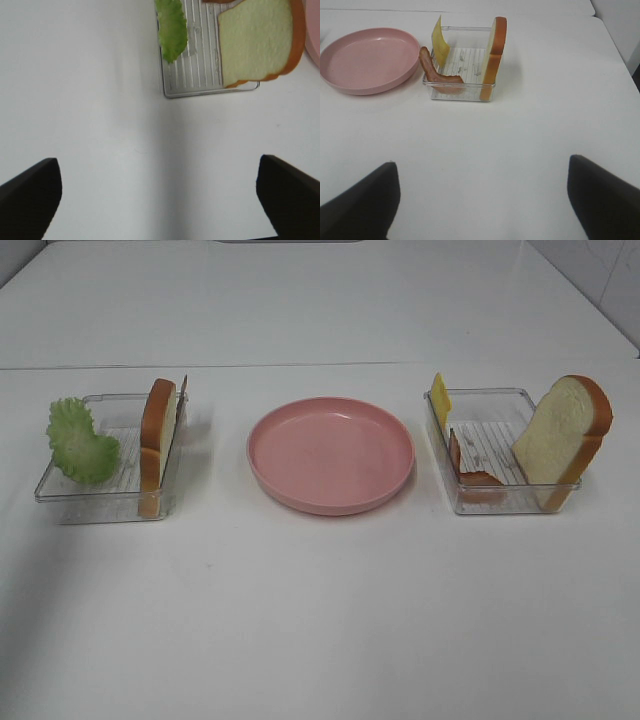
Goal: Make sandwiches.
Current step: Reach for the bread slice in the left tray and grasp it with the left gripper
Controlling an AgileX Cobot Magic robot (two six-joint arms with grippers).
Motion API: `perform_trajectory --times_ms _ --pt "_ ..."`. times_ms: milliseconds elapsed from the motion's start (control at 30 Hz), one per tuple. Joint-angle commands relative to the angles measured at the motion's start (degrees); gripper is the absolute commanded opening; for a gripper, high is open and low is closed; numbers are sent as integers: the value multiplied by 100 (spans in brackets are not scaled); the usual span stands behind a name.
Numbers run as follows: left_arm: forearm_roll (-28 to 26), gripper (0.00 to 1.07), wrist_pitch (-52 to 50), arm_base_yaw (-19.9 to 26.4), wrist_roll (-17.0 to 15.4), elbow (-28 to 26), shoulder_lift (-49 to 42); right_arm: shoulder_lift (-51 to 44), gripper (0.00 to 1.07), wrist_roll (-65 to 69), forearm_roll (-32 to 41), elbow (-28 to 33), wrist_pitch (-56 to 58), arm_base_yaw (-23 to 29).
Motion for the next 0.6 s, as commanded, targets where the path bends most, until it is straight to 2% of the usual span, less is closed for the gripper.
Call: perform_trajectory --times_ms 33,67,100,133,167,233,300,333,467,600 --pt "-52 102 378 -229 -258 -407 602 -115 82 0 -57 6 -17 11" --pt "-52 102 378 -229 -258 -407 602 -115 82 0 -57 6 -17 11" --pt "-52 102 378 -493 -430 -602 928 -115 82 0 -57 6 -17 11" --pt "-52 102 378 -493 -430 -602 928 -115 82 0 -57 6 -17 11" --pt "-52 102 378 -739 -630 -814 1238 -115 82 0 -57 6 -17 11" --pt "-52 102 372 -877 -693 -900 1369 -115 82 0 -57 6 -17 11" --pt "-52 102 372 -1249 -905 -1192 1839 -115 82 0 -57 6 -17 11" --pt "-52 102 372 -1249 -905 -1192 1839 -115 82 0 -57 6 -17 11" --pt "-52 102 372 -1730 -1134 -1673 2447 -115 82 0 -57 6 -17 11" --pt "-52 102 378 -1925 -1243 -1960 2807 -115 82 0 -57 6 -17 11"
